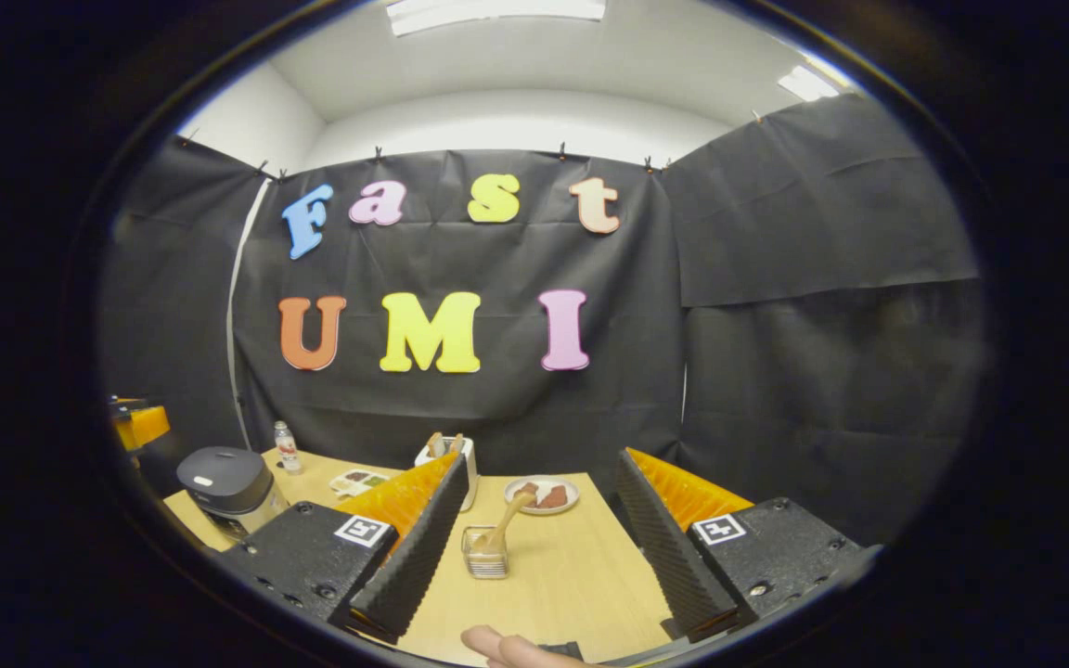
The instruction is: Close the left gripper, press the button to open the rice cooker; take a wooden spoon from the chopstick holder with the right hand, scoop a spoonful of rice and pour it into the rice cooker, then put the wooden spoon back into the chopstick holder.
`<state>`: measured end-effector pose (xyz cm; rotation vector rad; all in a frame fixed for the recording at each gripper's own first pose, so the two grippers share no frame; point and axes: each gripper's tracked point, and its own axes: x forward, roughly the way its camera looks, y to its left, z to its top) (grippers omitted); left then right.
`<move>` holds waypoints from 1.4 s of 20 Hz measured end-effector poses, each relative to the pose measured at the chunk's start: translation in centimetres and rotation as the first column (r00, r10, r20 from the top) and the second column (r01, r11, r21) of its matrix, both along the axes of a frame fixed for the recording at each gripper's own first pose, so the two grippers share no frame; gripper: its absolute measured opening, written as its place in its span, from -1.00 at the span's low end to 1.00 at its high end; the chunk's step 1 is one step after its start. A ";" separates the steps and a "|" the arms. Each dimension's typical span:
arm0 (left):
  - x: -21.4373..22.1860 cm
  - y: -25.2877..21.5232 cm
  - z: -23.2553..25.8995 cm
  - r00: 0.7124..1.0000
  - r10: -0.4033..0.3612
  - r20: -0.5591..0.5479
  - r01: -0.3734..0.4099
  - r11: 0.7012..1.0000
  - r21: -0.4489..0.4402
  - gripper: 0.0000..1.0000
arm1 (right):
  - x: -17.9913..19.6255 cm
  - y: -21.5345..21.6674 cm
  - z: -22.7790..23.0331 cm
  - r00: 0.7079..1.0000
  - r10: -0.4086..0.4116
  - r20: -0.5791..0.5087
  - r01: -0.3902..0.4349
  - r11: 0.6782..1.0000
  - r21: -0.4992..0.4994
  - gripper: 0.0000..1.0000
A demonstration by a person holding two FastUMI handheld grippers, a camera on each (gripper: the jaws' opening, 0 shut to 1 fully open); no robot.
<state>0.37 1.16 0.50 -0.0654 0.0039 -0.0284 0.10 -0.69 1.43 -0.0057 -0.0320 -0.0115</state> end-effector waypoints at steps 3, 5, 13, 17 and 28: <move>0.1 0.6 0.1 1.000 0.016 -0.003 -0.016 1.000 0.013 0.88 | -0.1 0.0 0.1 1.000 0.003 0.006 -0.003 1.000 -0.008 1.00; 0.1 1.0 0.0 1.000 0.027 -0.006 -0.027 1.000 0.014 0.88 | -0.3 0.1 0.2 1.000 0.008 0.012 -0.007 1.000 -0.012 1.00; 0.4 1.9 0.1 0.998 0.055 0.012 -0.055 0.998 -0.017 0.88 | -0.9 0.3 -0.2 0.997 0.057 0.046 -0.057 0.998 0.010 1.00; 1.0 2.5 -1.1 0.996 0.088 -0.001 -0.088 0.996 0.017 0.80 | -0.5 0.5 -1.2 0.995 0.086 0.054 -0.086 0.996 0.003 1.00; 4.1 6.3 -6.8 0.960 0.135 -0.246 -0.133 0.991 0.024 -1.00 | 2.0 0.6 -3.0 0.990 0.139 0.040 -0.140 0.990 0.021 1.00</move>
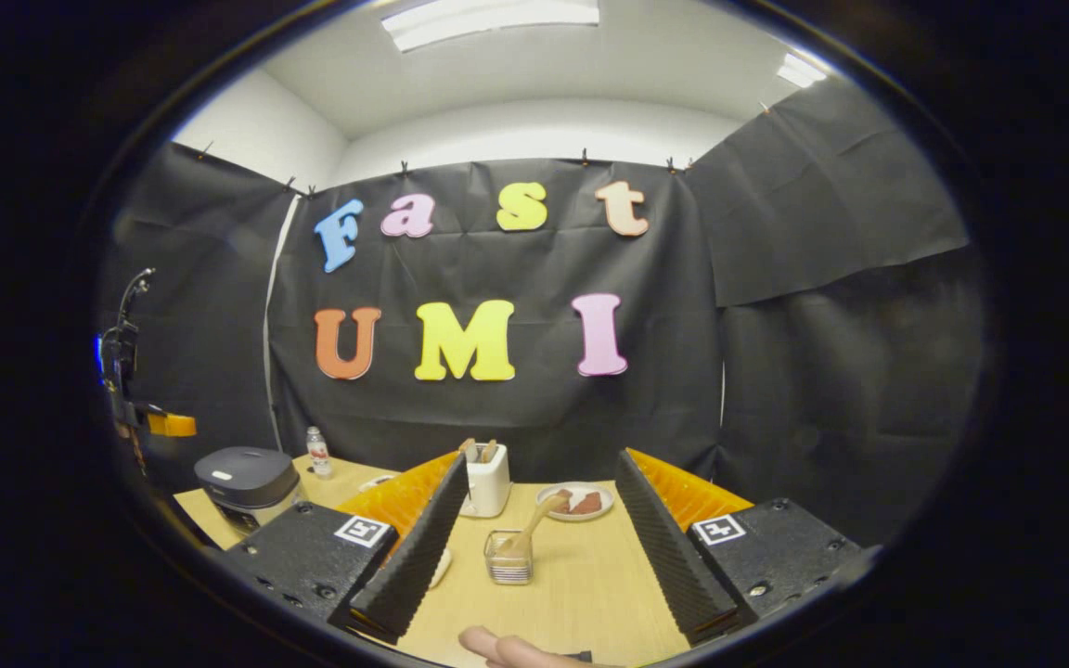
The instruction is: Close the left gripper, press the button to open the rice cooker; take a wooden spoon from the chopstick holder with the right hand, scoop a spoonful of rice and pour it into the rice cooker, then put the wooden spoon back into the chopstick holder.
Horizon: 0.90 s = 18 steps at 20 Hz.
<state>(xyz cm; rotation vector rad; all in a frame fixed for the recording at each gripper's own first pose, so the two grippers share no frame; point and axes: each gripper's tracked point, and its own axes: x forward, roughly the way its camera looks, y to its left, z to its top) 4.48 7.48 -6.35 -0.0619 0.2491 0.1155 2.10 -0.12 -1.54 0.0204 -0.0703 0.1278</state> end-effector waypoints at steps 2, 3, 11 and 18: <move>0.8 2.1 -1.1 0.997 0.037 -0.064 -0.038 0.999 -0.009 -1.00 | 0.6 0.1 -0.7 1.000 0.005 -0.017 -0.005 1.000 -0.005 1.00; 1.0 2.2 -2.4 0.994 0.051 -0.098 -0.054 0.998 -0.024 -1.00 | 0.9 0.0 -1.0 1.000 0.006 -0.024 -0.006 1.000 -0.007 1.00; 4.4 6.0 -8.1 0.953 0.134 -0.271 -0.141 0.990 -0.006 -1.00 | 3.2 -0.7 -3.1 0.997 0.014 -0.080 -0.014 1.000 -0.004 1.00; 5.0 7.0 -10.4 0.929 0.171 -0.329 -0.179 0.984 0.006 -1.00 | 4.5 -0.1 -4.1 0.993 0.049 -0.111 -0.049 0.999 0.002 1.00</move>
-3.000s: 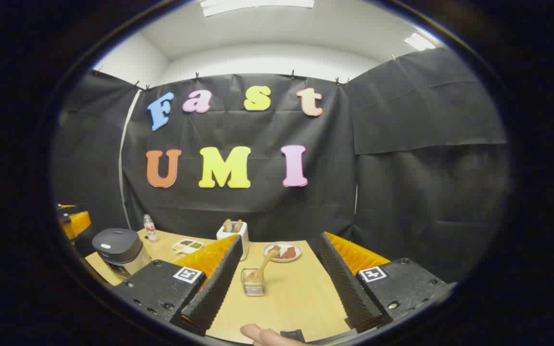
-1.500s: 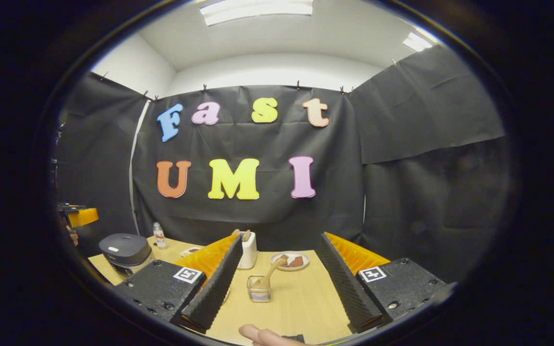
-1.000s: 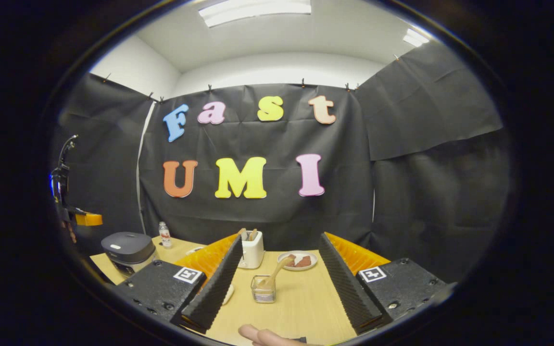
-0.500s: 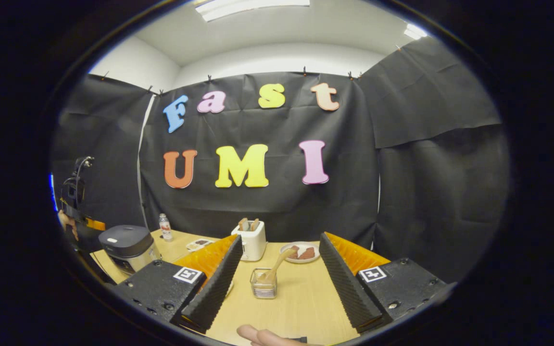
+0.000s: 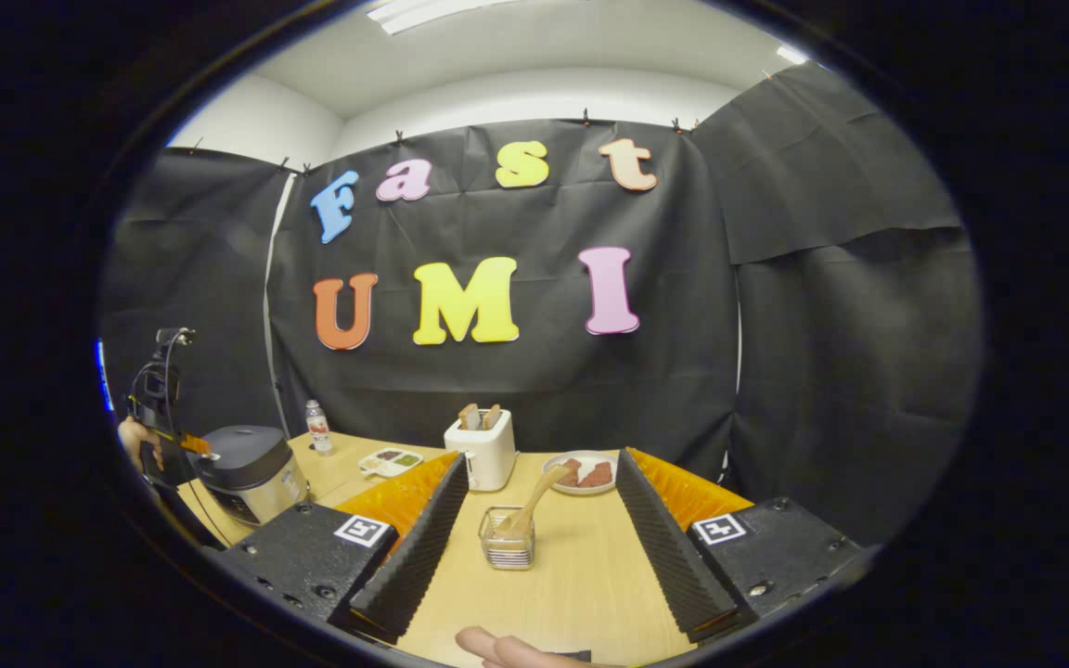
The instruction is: Close the left gripper, press the button to open the rice cooker; take a wooden spoon from the chopstick holder with the right hand, scoop a spoonful of rice and pour it into the rice cooker, then put the wooden spoon back into the chopstick holder.
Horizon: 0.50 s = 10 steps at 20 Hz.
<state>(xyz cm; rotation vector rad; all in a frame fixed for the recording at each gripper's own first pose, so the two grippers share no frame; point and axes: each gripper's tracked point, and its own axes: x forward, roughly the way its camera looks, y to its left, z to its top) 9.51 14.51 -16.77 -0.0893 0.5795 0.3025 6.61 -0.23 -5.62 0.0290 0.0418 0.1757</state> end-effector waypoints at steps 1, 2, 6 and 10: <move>0.2 0.1 -0.2 1.000 -0.004 0.010 0.004 1.000 0.014 -1.00 | 0.1 0.2 -0.1 1.000 0.008 0.003 -0.008 1.000 0.000 1.00; 0.0 0.0 -0.7 1.000 0.000 -0.008 0.000 1.000 0.007 -1.00 | 0.1 0.3 -0.1 1.000 0.012 0.005 -0.012 1.000 0.000 1.00; 0.1 -0.1 -0.9 1.000 0.010 -0.012 -0.010 1.000 0.011 -1.00 | 0.4 0.3 -0.9 1.000 0.019 -0.006 -0.019 1.000 -0.001 1.00; -0.1 -0.1 -0.8 1.000 0.024 -0.007 -0.024 1.000 0.018 -0.99 | -0.1 -0.2 -1.4 1.000 0.013 -0.019 -0.013 1.000 0.012 1.00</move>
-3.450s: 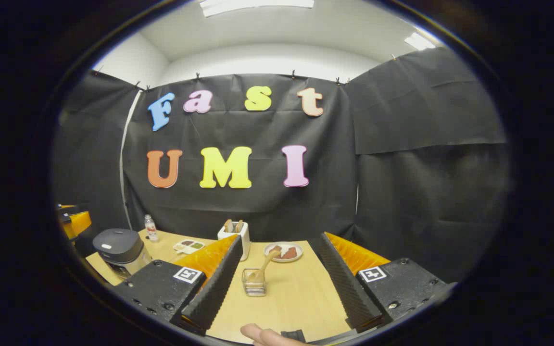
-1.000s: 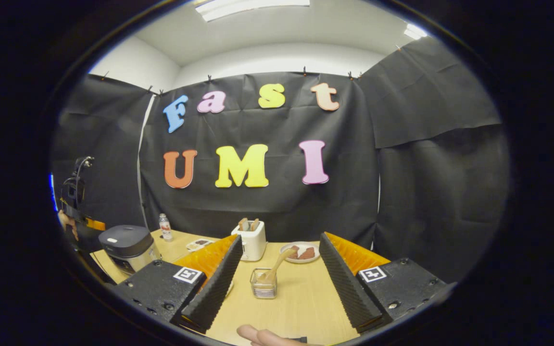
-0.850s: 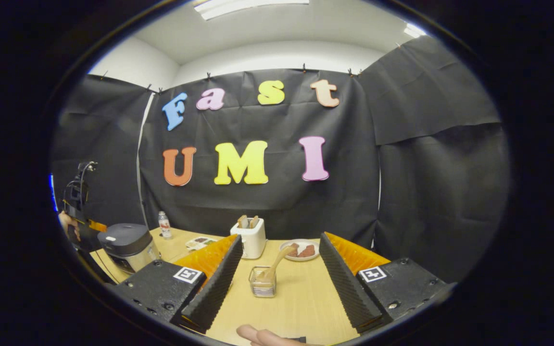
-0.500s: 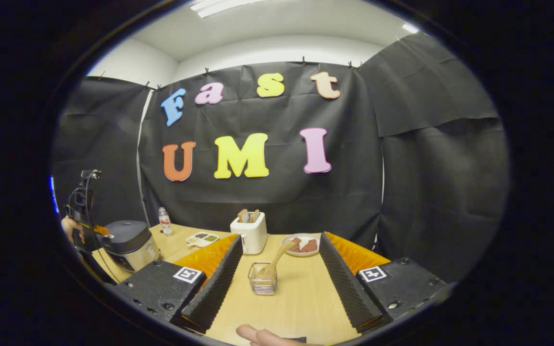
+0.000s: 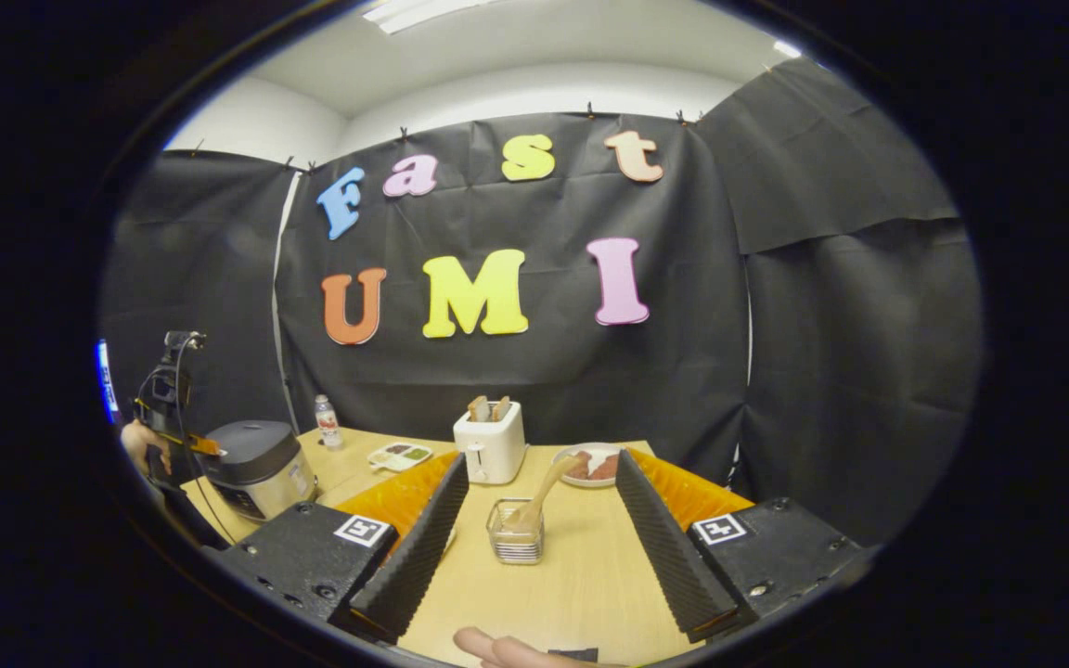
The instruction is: Close the left gripper, press the button to open the rice cooker; take a wooden spoon from the chopstick holder with the right hand, scoop a spoonful of rice and pour it into the rice cooker, then put the wooden spoon back into the chopstick holder.
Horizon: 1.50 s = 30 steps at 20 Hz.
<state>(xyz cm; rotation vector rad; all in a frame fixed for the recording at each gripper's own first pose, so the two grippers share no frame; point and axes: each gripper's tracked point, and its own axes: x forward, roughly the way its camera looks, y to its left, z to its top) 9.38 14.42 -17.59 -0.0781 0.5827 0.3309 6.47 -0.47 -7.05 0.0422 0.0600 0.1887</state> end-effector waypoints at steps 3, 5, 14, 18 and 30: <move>-0.1 -0.2 1.5 0.999 0.019 0.044 -0.016 0.997 -0.069 -1.00 | -1.1 -0.5 0.1 1.000 -0.004 0.008 0.004 1.000 -0.006 0.97; -0.3 -0.1 4.9 0.987 0.051 0.153 -0.039 0.996 -0.082 -1.00 | -1.7 -0.8 0.4 1.000 -0.009 0.025 0.010 1.000 -0.019 1.00; -4.7 -6.8 15.0 0.913 -0.099 0.397 0.100 0.995 0.017 0.79 | -3.2 -1.0 -0.5 1.000 -0.026 0.010 0.027 0.999 -0.028 0.97; -5.7 -8.7 15.6 0.892 -0.149 0.427 0.128 0.989 0.078 0.89 | -3.2 -0.9 -0.9 0.999 -0.034 0.005 0.035 0.998 -0.044 0.97; -9.5 -15.6 13.9 0.792 -0.253 0.555 0.252 0.964 0.079 0.89 | 5.4 1.3 -6.3 0.997 -0.039 -0.062 0.038 0.999 -0.004 0.97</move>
